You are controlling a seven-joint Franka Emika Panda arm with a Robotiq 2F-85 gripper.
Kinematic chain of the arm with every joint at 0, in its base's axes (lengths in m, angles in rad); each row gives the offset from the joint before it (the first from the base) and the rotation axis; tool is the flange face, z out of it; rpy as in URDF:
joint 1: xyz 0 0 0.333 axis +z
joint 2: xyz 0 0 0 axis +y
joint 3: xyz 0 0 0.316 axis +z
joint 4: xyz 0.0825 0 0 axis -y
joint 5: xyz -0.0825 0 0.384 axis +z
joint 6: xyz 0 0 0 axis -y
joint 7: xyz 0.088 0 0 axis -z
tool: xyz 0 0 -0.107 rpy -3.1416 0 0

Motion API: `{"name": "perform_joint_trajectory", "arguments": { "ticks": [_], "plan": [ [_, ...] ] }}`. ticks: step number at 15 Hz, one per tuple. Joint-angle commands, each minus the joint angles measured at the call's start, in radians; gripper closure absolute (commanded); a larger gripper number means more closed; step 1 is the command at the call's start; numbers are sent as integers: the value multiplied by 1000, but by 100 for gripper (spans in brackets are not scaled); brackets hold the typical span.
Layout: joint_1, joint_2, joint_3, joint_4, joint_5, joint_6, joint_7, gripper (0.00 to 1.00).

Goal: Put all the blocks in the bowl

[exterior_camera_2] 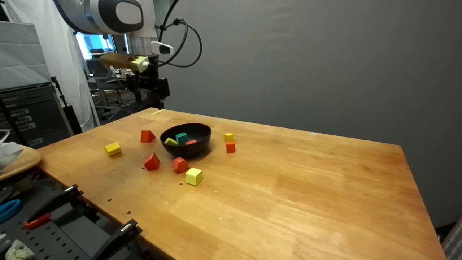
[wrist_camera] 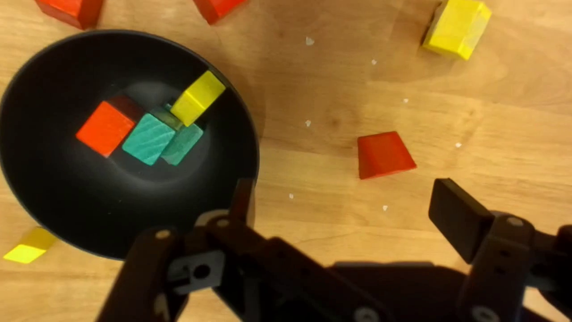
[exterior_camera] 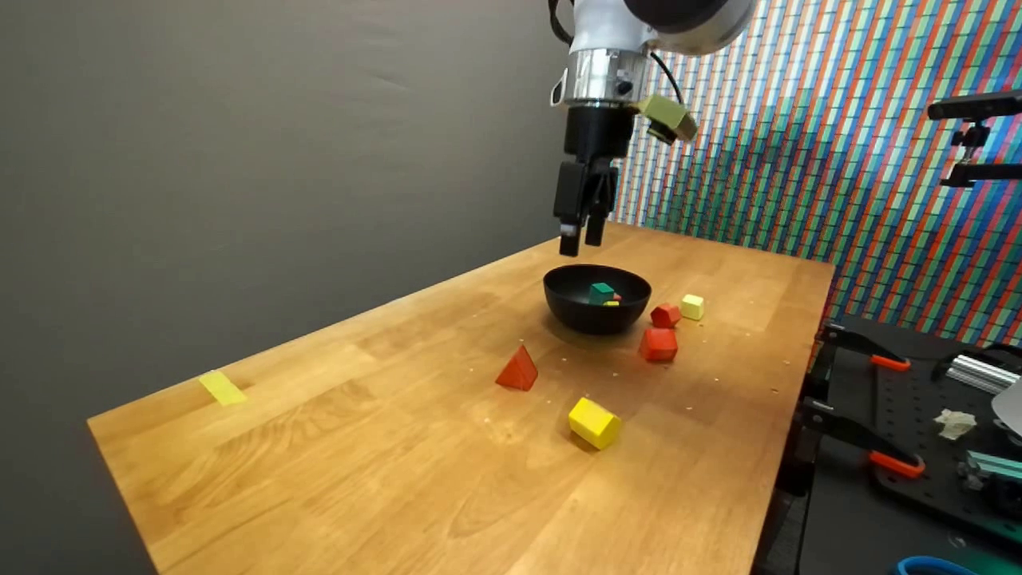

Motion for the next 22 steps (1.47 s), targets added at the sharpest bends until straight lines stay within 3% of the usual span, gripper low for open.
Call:
{"name": "perform_joint_trajectory", "arguments": {
  "ticks": [1,7,13,22],
  "plan": [
    [57,143,-11,46,-92,150,110,0],
    [162,307,-70,149,-230,187,254,0],
    [220,426,-93,260,-237,166,296,0],
    [256,426,-88,307,-222,166,322,0]
  ]
}}
